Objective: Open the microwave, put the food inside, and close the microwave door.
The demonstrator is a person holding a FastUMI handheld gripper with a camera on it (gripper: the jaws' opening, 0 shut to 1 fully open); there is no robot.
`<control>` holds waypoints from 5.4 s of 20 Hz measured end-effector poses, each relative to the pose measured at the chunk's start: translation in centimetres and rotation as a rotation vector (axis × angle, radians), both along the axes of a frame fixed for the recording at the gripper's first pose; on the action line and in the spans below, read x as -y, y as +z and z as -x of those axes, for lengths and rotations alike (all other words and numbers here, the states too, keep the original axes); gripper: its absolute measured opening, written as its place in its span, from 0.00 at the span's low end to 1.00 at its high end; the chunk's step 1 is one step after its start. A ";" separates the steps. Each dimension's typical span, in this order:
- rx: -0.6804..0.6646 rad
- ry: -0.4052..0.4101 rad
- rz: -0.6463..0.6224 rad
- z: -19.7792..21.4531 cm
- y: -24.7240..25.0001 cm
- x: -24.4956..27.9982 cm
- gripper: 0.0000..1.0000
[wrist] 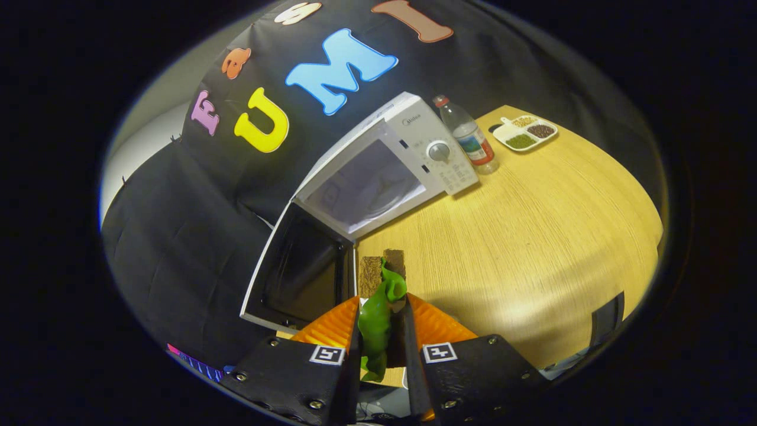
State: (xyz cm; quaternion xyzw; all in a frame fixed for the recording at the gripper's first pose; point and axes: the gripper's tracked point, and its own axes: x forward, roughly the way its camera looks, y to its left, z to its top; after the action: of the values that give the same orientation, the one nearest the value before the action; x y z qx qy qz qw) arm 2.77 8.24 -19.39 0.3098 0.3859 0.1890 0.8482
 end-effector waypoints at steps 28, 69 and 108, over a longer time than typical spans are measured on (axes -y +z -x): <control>0.165 -0.301 -0.206 -24.9 -4.2 -11.6 0.33; 0.580 -0.123 0.352 -7.7 8.9 -11.5 0.97; 0.561 0.388 0.321 5.4 1.9 -26.7 0.01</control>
State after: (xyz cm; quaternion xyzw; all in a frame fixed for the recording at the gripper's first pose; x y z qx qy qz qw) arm -2.61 34.95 -17.46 0.0302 0.2146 0.3610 0.9070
